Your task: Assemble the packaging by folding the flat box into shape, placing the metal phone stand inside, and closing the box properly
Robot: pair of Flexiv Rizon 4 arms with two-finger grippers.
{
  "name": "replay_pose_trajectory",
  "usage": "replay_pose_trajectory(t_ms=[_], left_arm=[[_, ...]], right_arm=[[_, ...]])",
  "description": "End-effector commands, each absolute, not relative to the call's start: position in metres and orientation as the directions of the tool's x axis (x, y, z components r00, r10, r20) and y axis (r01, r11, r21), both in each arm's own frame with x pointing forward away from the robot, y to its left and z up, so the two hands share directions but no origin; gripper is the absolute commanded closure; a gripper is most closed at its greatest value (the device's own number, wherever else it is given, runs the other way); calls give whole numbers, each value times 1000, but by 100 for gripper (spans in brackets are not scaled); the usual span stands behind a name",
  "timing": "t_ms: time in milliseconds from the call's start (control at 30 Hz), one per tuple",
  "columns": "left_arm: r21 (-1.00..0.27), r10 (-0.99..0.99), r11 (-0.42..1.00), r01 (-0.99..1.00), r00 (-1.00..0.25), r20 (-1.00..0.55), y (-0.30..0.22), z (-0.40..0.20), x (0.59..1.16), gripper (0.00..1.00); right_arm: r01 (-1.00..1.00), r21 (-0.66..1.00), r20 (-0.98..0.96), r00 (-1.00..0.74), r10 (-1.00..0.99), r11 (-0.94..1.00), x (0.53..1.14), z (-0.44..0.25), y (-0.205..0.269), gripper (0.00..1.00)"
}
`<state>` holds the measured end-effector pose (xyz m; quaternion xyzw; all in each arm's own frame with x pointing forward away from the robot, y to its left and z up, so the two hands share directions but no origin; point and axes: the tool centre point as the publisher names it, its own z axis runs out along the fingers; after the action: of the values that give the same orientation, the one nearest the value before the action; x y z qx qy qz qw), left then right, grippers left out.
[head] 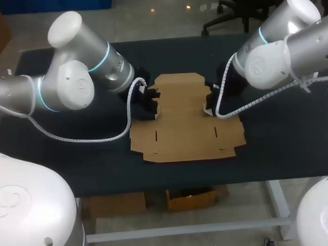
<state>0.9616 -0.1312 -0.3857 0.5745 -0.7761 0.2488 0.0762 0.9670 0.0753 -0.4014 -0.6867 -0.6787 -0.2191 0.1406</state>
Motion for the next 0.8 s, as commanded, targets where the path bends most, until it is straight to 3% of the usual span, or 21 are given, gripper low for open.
replay_pose_trajectory(t_ms=[33, 800], left_arm=[[-293, -858, 217, -931, -325, 397, -135, -388, 963, 100], [-282, -854, 220, -934, -324, 406, -139, -394, 964, 100]], right_arm=[[994, 104, 481, -11, 877, -44, 966, -402, 79, 100], [996, 73, 476, 10, 880, -51, 967, -412, 78, 100]])
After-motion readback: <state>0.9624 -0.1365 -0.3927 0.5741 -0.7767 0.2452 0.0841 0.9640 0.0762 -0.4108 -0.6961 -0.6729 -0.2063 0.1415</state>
